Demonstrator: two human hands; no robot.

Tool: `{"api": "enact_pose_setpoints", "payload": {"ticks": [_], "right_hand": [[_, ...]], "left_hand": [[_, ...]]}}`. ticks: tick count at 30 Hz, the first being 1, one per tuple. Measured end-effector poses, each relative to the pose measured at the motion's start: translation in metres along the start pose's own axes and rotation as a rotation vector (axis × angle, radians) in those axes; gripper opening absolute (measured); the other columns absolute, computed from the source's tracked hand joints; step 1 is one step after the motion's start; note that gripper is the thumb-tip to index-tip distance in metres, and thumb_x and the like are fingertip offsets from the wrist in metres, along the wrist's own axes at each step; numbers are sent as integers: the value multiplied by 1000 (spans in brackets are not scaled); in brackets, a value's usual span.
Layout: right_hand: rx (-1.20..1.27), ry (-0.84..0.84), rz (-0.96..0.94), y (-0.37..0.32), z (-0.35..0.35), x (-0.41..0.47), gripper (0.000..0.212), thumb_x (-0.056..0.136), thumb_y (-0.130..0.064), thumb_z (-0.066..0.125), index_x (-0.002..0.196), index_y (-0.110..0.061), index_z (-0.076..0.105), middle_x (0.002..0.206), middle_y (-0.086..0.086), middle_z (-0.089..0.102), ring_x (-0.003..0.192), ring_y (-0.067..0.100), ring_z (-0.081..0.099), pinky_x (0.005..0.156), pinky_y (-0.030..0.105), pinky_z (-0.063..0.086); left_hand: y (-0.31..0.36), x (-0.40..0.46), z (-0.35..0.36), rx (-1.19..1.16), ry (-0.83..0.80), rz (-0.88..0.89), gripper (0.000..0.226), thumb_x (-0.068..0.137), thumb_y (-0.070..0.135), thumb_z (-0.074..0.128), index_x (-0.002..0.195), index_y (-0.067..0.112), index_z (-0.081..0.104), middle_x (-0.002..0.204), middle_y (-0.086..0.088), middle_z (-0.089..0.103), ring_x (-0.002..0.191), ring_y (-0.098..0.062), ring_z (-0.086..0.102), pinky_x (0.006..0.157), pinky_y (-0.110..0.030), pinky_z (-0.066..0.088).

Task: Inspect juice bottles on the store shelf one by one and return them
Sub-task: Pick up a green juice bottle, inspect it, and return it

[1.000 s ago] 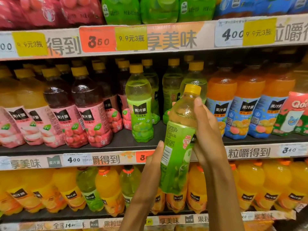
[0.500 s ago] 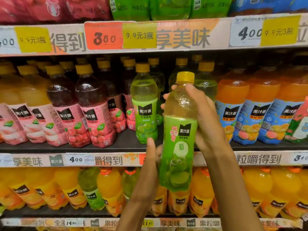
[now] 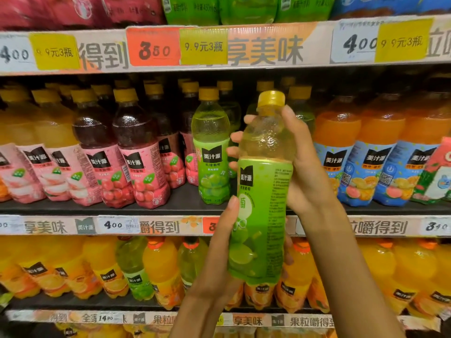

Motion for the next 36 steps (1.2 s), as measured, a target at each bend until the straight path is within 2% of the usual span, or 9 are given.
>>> {"api": "enact_pose_setpoints", "payload": {"ticks": [6,9,11,14,19,24,30,34,36], "right_hand": [[-46,142,-69,-1,-10,-1,36,86,-38,58,103,-7,64,88,11,71,76,22,70,71,34,58],[-136,209,-104,-1,-13,-3,26,87,-36,62,95,-12,67,90,11,69,88,29,65,76,34,55],[-161,212,-92,1,-10,-4,26,87,-38,62,93,-13,66,88,8,69,89,28,65,75,32,55],[-147,189,-48,1,-5,-2,29,86,-41,60,95,-15,69,90,4,72,90,21,68,82,34,55],[-49,171,62,1,-1,5,57,81,-43,56,119,-1,60,106,17,66,101,30,63,91,41,51],[-32,152,16,-1,2,5,39,74,-39,61,95,-6,65,85,10,73,74,21,71,72,33,59],[-184,282,-81,-10,-12,-6,20,90,-28,62,90,-9,68,82,8,72,76,19,70,71,29,57],[-327,267,-48,-12,-12,-9,26,90,-38,62,88,-14,70,84,6,72,80,18,69,77,32,56],[-309,231,-21,-15,-13,-9,32,89,-43,59,88,-14,71,86,5,73,83,17,70,79,30,56]], "left_hand": [[8,-4,-25,316,292,47,59,77,73,45,117,35,65,115,0,69,110,-17,63,99,-46,45],[21,-6,-21,457,324,143,31,78,69,44,99,58,64,103,27,68,99,7,63,83,-23,52],[22,-9,-18,452,320,176,29,77,66,49,98,55,66,100,24,70,94,5,65,71,-15,53],[20,-12,-25,326,336,152,53,70,72,52,106,38,69,108,1,71,100,-15,68,83,-34,55],[20,-10,-14,70,161,57,65,84,63,43,102,7,70,83,-18,69,67,-27,66,62,-34,55],[12,-4,-8,68,80,-4,70,85,66,41,106,5,68,87,-18,70,73,-27,68,68,-37,55],[18,-8,-21,343,285,26,68,68,79,50,117,35,65,121,0,66,115,-19,61,103,-46,41],[19,-11,-8,480,313,114,46,60,73,57,97,47,67,96,17,71,89,-4,69,73,-23,56],[20,-12,-6,422,303,104,47,64,69,56,97,39,70,92,7,73,87,-13,70,71,-27,56]]}}
Point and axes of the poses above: each hand's wrist, its own x-axis towards the middle knuckle, its own z-axis out of the palm, y = z × x, the point moved 7 cm from there along x, towards the middle knuckle
